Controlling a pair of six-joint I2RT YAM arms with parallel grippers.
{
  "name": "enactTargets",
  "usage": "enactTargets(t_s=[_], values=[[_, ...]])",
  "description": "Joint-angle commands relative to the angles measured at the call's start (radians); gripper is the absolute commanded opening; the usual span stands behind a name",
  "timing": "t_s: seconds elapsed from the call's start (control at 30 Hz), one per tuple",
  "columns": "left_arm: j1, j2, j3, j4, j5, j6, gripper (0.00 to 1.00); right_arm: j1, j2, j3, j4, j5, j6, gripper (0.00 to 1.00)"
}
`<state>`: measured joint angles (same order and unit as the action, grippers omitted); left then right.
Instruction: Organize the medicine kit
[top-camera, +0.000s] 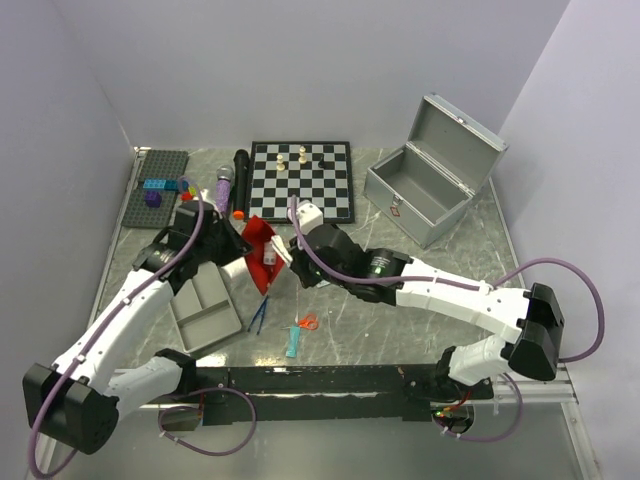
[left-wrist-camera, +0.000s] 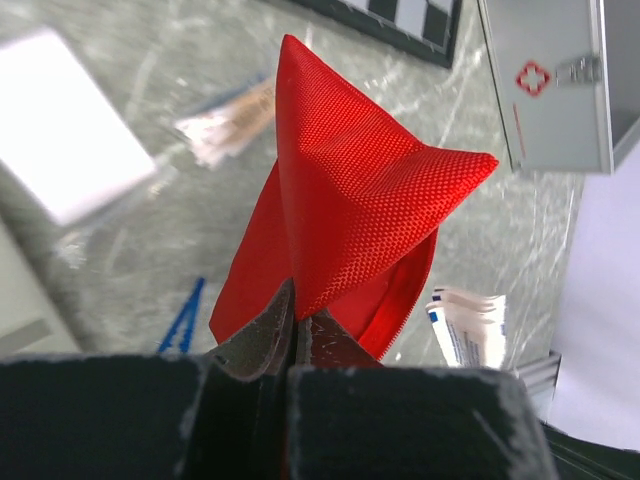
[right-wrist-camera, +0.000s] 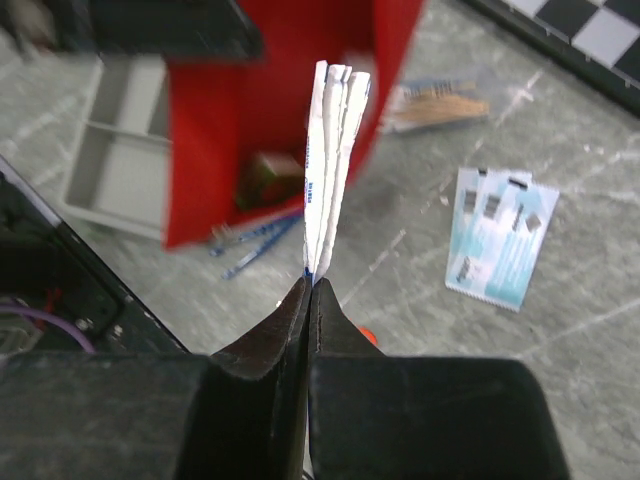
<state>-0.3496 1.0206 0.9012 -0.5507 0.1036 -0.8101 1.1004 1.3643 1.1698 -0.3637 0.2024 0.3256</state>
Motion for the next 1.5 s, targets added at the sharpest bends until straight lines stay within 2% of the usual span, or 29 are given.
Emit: enactTargets(t_s=[0.0,0.17,0.57,1.03,1.23,1.47], values=[[-0.057,0.018,0.018,0.063,-0.022,-0.044,0.01,-0.017,0.051,0.105,-0.032,0.009,0.026,0.00],[-0.084,0.024,0.018,0.075,-0.033,-0.058,0.01,-0.056,0.131,0.185,-0.115,-0.029,0.069,0.00],[-0.106,0.026,0.013,0.087,-0.041,-0.069,0.01,-0.080,0.193,0.240,-0.139,-0.093,0.092,0.00],[-0.177,0.030,0.001,0.110,-0.054,-0.077,0.01,-0.132,0.347,0.412,-0.222,-0.080,0.107,0.00],[-0.186,0.035,-0.001,0.118,-0.053,-0.074,0.01,-0.143,0.368,0.426,-0.207,-0.077,0.116,0.30],[-0.187,0.026,0.016,0.084,-0.101,-0.041,0.01,-0.142,0.274,0.358,-0.178,-0.115,0.115,0.59]])
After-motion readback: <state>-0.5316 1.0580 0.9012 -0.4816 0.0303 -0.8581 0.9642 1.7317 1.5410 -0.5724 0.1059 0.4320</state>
